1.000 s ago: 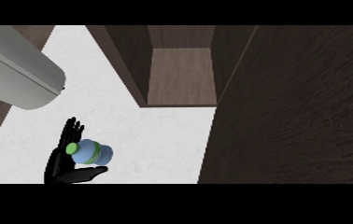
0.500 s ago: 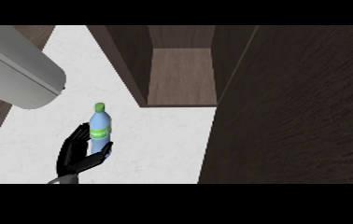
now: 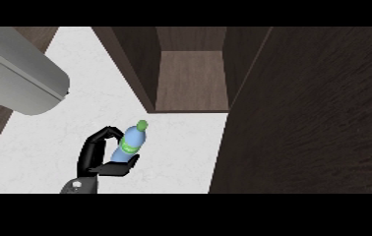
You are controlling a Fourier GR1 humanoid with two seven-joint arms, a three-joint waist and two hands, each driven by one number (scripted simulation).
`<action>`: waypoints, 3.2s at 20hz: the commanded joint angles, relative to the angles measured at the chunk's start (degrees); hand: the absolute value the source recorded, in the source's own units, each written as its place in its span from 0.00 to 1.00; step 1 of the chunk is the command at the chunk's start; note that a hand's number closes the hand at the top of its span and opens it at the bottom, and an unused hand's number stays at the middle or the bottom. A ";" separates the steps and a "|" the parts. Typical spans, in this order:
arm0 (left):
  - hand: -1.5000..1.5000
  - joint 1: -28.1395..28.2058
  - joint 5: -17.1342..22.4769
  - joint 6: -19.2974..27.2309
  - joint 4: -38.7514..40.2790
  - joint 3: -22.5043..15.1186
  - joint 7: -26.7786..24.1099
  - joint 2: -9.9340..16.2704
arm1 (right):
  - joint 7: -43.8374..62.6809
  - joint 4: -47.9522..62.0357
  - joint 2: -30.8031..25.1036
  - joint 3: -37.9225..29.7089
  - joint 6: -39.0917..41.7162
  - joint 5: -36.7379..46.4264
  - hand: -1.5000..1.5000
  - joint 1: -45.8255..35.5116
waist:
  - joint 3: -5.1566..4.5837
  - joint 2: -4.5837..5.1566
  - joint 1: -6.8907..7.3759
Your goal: Pick up the bottled water, place it into the cabinet and close the cabinet
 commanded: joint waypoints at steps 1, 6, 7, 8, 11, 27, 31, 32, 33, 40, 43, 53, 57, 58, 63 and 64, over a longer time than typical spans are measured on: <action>1.00 -6.52 -0.20 2.03 1.85 0.06 0.57 -0.56 | 1.31 -5.16 -1.98 -0.55 0.90 3.16 0.00 1.65 | 0.00 0.11 -0.26; 1.00 -5.37 4.85 2.33 -2.75 -7.89 2.74 -3.58 | -1.23 -2.37 -0.65 -2.85 0.24 0.53 0.00 0.80 | 0.04 0.02 0.26; 1.00 -10.00 7.50 3.39 3.12 -7.17 1.89 -3.60 | -1.28 -3.68 -1.83 1.77 0.13 4.20 0.00 3.21 | -0.01 0.06 -0.46; 1.00 -7.57 9.93 2.43 -1.71 -9.98 4.33 -3.61 | 2.54 -2.95 -0.13 1.33 -0.84 5.07 0.00 0.17 | -0.01 -0.03 0.03; 1.00 -8.65 12.53 3.12 -3.91 -11.15 7.29 -3.63 | -0.61 -3.84 -0.84 3.62 -1.44 6.64 0.00 2.30 | 0.00 -0.06 -0.06; 1.00 -19.20 27.56 23.18 -16.57 -28.74 25.44 -3.66 | -5.70 -4.27 -4.49 -1.76 -0.08 -0.33 0.00 6.52 | 0.05 0.14 -0.40; 1.00 -22.25 28.23 26.59 -15.35 -31.88 29.09 -3.66 | -5.43 -4.37 -4.65 -1.33 -0.40 -0.22 0.00 6.24 | 0.06 0.12 -0.46; 1.00 -26.02 29.05 28.62 -10.62 -31.00 26.57 -3.66 | -2.79 -3.61 -2.26 1.51 -1.85 2.87 0.00 3.68 | 0.01 0.21 -0.75; 1.00 -25.94 29.93 28.90 -11.69 -31.58 28.16 -3.66 | 1.67 -8.05 -3.86 1.26 -1.24 3.60 0.00 3.23 | -0.01 0.14 -0.73; 1.00 -33.68 36.22 31.07 -1.22 -30.39 28.38 -3.66 | -7.68 -2.65 -4.93 -1.72 -0.21 -0.92 0.00 6.97 | 0.03 0.35 -1.20; 1.00 -35.72 39.85 35.26 0.81 -33.47 27.94 -3.66 | -2.02 -8.79 -6.79 -3.29 0.60 -3.00 0.00 5.76 | -0.01 0.46 -1.94; 1.00 -44.32 39.92 36.40 18.17 -27.94 21.92 -3.66 | -7.65 -9.17 -8.82 -2.15 1.31 -4.58 0.00 12.73 | 0.01 0.59 -2.72; 1.00 -47.99 37.02 39.36 23.78 -26.69 22.19 -3.66 | -14.08 -5.20 -8.26 -1.93 1.49 -5.04 0.00 14.58 | 0.08 0.45 -2.26; 1.00 -48.51 37.64 38.66 26.80 -25.83 18.38 -3.66 | -8.54 -6.85 -8.77 -3.63 2.07 -5.97 0.00 10.14 | -0.02 1.09 -3.13; 1.00 -50.28 37.58 38.66 31.38 -24.11 14.80 -3.65 | -10.54 -7.47 -9.58 -3.69 2.48 -7.23 0.00 12.12 | -0.02 1.29 -3.74; 1.00 -50.68 36.54 38.42 33.31 -23.84 14.20 -3.66 | -12.52 -4.30 -8.25 -1.85 1.89 -4.93 0.00 11.22 | -0.03 1.30 -3.34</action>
